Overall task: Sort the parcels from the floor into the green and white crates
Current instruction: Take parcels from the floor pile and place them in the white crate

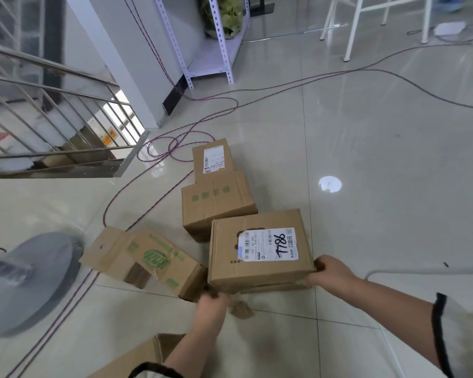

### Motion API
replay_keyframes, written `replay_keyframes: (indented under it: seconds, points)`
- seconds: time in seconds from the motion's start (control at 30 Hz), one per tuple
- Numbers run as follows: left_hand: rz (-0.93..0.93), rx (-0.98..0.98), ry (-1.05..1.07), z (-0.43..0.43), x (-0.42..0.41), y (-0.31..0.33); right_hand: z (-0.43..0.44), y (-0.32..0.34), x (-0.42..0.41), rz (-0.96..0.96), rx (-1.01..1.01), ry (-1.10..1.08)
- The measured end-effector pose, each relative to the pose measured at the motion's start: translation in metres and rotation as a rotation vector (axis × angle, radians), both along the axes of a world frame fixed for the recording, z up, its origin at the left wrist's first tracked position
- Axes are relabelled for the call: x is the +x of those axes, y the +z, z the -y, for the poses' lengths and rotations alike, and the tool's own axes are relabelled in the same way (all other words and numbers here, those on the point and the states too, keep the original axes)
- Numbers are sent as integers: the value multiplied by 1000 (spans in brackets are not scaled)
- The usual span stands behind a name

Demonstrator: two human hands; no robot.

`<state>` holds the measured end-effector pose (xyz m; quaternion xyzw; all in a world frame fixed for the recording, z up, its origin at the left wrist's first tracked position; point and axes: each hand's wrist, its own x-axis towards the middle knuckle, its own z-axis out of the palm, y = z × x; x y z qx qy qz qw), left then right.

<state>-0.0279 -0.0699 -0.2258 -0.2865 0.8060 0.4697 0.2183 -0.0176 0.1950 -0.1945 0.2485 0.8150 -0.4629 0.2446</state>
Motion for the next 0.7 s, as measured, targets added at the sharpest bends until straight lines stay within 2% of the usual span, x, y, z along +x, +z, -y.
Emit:
replay_keyframes:
  seconds: [0.1, 0.2, 0.27, 0.33, 0.43, 0.57, 0.63, 0.7]
  points:
    - [-104, 42, 13, -8, -6, 13, 0, 1, -3, -34, -27, -90]
    - [-95, 242, 108, -19, -10, 23, 2, 5, -4, -105, -61, -129]
    - [-127, 355, 222, -24, -13, 29, 5, 11, -6, -99, -14, -94]
    - [-196, 334, 264, -25, -15, 30, 8, 15, -8, -18, 18, -100]
    - [-261, 218, 174, -22, -23, 30, 8, 18, -2, 216, -167, -189]
    - [-247, 158, -14, -22, -40, 30, 4, 17, 13, 442, -433, -16]
    - [-248, 138, -80, -26, -50, 30, 7, 20, 16, 501, -563, 89]
    - [-287, 120, -82, -33, -56, 32, 12, 22, 17, 515, -622, 103]
